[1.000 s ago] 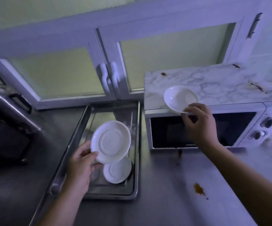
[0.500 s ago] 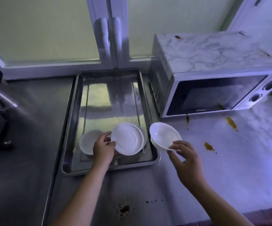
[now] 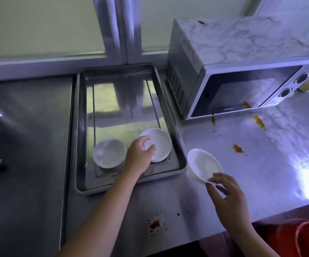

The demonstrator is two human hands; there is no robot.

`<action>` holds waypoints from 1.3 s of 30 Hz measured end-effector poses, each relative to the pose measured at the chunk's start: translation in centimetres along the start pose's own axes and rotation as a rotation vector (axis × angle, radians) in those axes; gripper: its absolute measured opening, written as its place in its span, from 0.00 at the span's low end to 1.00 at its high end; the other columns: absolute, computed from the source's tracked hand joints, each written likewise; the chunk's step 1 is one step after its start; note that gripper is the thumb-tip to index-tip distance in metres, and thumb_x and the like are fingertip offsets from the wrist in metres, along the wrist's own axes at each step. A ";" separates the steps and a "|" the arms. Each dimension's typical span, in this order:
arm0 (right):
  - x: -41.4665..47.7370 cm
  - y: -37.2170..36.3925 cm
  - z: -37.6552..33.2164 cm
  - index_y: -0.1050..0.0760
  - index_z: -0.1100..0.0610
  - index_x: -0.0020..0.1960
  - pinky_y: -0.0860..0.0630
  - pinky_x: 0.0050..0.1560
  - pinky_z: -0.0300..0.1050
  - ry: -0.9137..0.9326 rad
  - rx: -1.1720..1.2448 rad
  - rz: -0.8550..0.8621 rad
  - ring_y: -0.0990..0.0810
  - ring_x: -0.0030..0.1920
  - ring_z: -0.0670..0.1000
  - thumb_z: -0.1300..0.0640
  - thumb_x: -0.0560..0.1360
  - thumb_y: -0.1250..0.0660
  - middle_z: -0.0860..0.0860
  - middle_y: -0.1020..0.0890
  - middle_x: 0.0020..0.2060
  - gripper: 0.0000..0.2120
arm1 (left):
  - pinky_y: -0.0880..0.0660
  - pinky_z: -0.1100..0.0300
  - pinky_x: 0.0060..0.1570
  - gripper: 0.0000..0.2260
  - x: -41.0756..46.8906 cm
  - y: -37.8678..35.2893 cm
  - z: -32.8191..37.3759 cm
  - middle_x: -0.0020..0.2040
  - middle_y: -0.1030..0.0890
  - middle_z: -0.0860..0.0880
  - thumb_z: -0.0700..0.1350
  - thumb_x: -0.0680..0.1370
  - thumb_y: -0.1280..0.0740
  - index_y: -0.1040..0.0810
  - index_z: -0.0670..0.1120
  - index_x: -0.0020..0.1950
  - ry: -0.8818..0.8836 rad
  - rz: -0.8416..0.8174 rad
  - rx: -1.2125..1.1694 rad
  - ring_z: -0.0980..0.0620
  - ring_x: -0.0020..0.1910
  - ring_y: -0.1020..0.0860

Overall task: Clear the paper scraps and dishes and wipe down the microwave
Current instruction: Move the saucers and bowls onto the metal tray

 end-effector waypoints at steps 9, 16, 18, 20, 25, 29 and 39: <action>-1.2 -5.4 -3.7 0.21 0.46 0.44 0.28 0.45 0.27 0.189 -0.179 -0.269 0.22 0.52 0.37 0.61 0.71 0.23 0.34 0.24 0.58 0.12 | 0.19 0.55 0.38 0.09 -8.6 -0.2 -1.3 0.51 0.15 0.47 0.38 0.76 0.28 0.18 0.46 0.54 0.327 -0.174 -0.731 0.48 0.46 0.15; -1.7 -9.1 -6.6 0.17 0.49 0.46 0.27 0.56 0.29 0.326 -0.084 -0.389 0.21 0.58 0.39 0.64 0.72 0.25 0.39 0.20 0.60 0.10 | 0.19 0.62 0.43 0.14 -7.9 6.5 -5.3 0.49 0.16 0.52 0.32 0.73 0.31 0.19 0.48 0.54 0.255 0.215 -0.427 0.54 0.49 0.18; -1.7 -9.7 -6.7 0.17 0.50 0.46 0.28 0.56 0.29 0.320 -0.078 -0.387 0.21 0.58 0.39 0.65 0.72 0.26 0.39 0.20 0.59 0.10 | 0.20 0.65 0.39 0.16 -6.6 9.1 -6.5 0.50 0.17 0.52 0.31 0.74 0.32 0.21 0.50 0.54 0.265 0.307 -0.411 0.53 0.50 0.19; -1.6 -10.0 -6.2 0.17 0.52 0.46 0.28 0.56 0.31 0.293 -0.072 -0.389 0.22 0.58 0.38 0.65 0.72 0.26 0.38 0.20 0.58 0.10 | 0.21 0.64 0.32 0.17 -4.8 11.5 -7.6 0.53 0.19 0.48 0.30 0.75 0.34 0.22 0.49 0.57 0.292 0.340 -0.417 0.53 0.48 0.19; -0.7 -9.8 -3.4 0.16 0.52 0.48 0.24 0.56 0.44 0.127 -0.064 -0.387 0.23 0.56 0.35 0.65 0.74 0.28 0.38 0.21 0.56 0.09 | 0.18 0.56 0.36 0.18 -1.2 14.1 -9.0 0.61 0.21 0.43 0.32 0.75 0.35 0.23 0.45 0.64 0.308 0.335 -0.268 0.48 0.51 0.20; 0.2 -8.7 -1.4 0.18 0.48 0.49 0.24 0.56 0.46 0.051 -0.082 -0.369 0.22 0.55 0.39 0.64 0.75 0.29 0.36 0.22 0.54 0.11 | 0.30 0.51 0.64 0.27 0.1 14.0 -8.6 0.69 0.27 0.43 0.45 0.75 0.29 0.30 0.46 0.73 0.220 0.320 0.325 0.41 0.67 0.29; 0.4 -6.5 2.3 0.24 0.38 0.48 0.25 0.47 0.45 -0.140 -0.094 -0.359 0.18 0.48 0.50 0.59 0.77 0.31 0.40 0.22 0.54 0.14 | 0.40 0.44 0.72 0.54 2.5 8.4 -7.4 0.80 0.48 0.44 0.65 0.64 0.24 0.54 0.55 0.80 0.208 -0.018 0.706 0.40 0.77 0.45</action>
Point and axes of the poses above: each hand's wrist, its own x-axis towards the middle knuckle, its own y-axis out of the back of the hand, z = x × y, the point moved 5 cm from there along x, towards the middle knuckle
